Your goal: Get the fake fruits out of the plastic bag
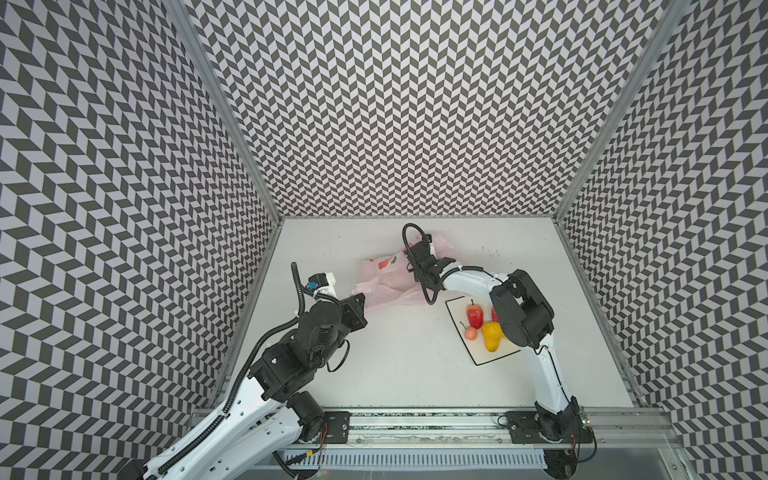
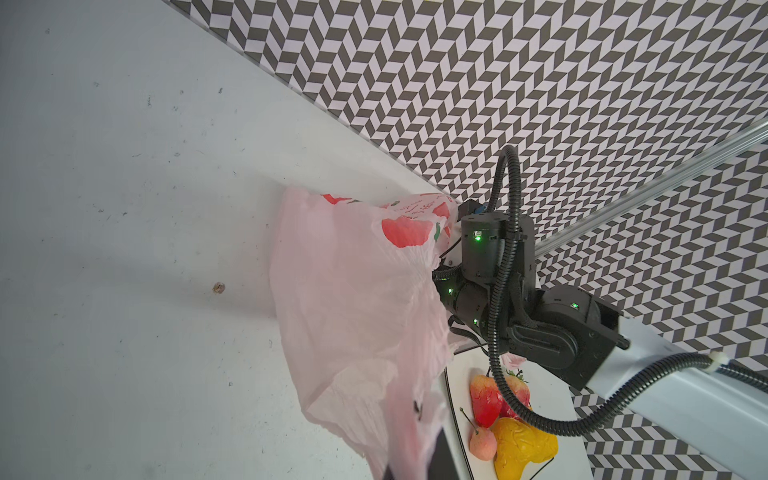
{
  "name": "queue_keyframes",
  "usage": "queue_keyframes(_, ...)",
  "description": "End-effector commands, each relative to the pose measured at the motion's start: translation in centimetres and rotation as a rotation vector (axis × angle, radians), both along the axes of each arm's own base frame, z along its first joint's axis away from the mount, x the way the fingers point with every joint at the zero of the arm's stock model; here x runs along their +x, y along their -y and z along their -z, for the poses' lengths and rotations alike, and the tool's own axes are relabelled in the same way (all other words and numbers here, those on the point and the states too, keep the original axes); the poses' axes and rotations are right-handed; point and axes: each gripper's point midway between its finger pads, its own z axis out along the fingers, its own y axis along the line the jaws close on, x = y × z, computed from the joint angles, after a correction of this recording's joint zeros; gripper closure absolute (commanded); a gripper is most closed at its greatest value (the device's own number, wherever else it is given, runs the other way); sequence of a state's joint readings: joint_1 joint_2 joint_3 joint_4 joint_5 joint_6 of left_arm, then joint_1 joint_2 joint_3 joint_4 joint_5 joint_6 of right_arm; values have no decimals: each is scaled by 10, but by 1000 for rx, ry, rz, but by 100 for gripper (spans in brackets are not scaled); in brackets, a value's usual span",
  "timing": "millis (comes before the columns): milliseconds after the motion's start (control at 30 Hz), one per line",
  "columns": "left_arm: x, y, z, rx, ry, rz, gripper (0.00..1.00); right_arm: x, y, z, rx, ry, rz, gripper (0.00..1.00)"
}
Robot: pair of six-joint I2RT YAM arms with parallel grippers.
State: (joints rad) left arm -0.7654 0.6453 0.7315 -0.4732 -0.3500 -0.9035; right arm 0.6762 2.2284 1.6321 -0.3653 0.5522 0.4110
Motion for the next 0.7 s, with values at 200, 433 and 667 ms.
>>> queue_keyframes(200,-2,-7,15,21,-27,-22,100,1,-32,-8,83,-58,-121,80)
queue_keyframes(433,-1,-3,37,45,-56,-14,100,-30,-78,-52,235,-61,-314,99)
queue_keyframes(667,8,6,52,86,-77,6,100,-70,-112,-100,366,-38,-481,100)
